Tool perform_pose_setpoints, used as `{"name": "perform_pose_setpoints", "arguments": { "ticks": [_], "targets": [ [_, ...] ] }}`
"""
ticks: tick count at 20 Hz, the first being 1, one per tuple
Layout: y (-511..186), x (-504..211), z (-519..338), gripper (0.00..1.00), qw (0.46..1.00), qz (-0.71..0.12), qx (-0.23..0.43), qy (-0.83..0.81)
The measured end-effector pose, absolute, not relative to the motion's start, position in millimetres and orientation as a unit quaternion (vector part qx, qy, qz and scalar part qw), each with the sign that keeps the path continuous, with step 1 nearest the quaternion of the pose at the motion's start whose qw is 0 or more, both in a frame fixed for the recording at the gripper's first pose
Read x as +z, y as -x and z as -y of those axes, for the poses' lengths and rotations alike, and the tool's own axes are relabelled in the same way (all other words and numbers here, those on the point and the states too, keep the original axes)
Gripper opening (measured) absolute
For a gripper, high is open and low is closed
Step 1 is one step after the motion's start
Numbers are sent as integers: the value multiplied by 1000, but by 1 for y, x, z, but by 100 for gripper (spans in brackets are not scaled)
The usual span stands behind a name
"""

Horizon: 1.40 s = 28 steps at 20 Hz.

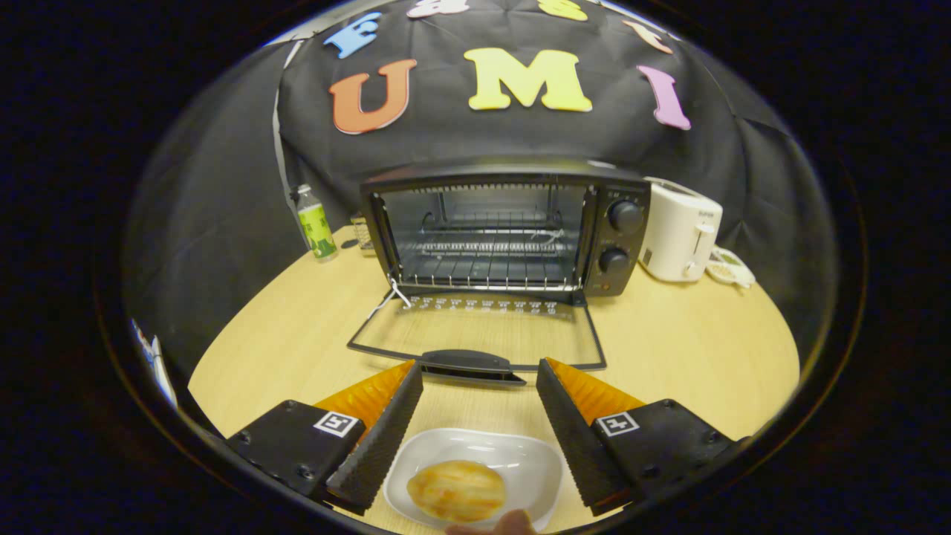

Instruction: Open the toaster oven, put the food inside, and close the toaster oven door.

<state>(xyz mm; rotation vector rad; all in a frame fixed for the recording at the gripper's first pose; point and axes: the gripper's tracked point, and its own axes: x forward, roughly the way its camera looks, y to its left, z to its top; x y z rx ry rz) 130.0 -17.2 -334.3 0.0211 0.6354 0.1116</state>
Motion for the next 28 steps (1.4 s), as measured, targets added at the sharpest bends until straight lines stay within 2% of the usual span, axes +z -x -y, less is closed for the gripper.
{"name": "perform_pose_setpoints", "arguments": {
  "ticks": [5, 8, 16, 25, 28],
  "targets": [
    [-71, -288, 23, 100, 972, -221, 74, -14],
    [-35, -300, 27, 100, 976, -198, 88, -30],
    [0, -365, 17, 100, 965, -231, 125, 15],
    [-3, -414, 8, 100, 945, -298, 131, 13],
    [-4, -424, 10, 91, 941, -314, 124, 12]
  ]
}}
